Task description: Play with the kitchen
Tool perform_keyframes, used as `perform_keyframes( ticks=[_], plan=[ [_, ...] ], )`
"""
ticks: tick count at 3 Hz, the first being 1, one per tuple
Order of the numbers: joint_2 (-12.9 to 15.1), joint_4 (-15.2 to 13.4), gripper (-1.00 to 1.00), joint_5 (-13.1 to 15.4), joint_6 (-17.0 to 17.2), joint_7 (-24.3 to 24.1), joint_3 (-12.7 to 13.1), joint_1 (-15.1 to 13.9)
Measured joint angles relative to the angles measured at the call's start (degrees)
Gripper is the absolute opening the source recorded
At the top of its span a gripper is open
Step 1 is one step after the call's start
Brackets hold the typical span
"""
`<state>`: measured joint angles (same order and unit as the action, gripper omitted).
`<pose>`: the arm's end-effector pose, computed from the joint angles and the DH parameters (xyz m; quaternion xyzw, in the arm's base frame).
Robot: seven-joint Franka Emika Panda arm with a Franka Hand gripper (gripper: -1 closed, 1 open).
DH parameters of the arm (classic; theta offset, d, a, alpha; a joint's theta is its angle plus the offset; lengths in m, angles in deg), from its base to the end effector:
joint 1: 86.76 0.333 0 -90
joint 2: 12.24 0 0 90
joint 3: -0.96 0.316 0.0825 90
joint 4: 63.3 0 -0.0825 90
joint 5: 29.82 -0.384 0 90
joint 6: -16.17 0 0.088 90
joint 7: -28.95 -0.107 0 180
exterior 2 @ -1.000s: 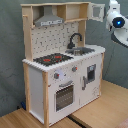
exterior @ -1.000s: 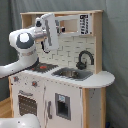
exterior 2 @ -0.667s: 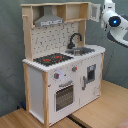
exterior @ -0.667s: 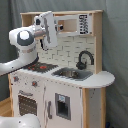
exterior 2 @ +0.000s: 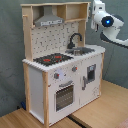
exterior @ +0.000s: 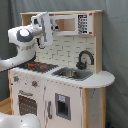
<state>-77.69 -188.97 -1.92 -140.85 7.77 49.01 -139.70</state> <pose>0.3804 0.2209 0.7132 0.6618 0.0617 0.5585 0.4963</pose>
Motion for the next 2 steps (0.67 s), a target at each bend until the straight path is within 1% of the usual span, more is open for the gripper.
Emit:
perform_keyframes(
  ticks=[1, 2],
  plan=[
    [2.8, 4.5, -1.00, 0.0, 0.0, -0.7, 3.1, -2.0],
    [5.3, 8.4, -1.00, 0.0, -0.1, -1.2, 6.2, -4.2]
  ],
)
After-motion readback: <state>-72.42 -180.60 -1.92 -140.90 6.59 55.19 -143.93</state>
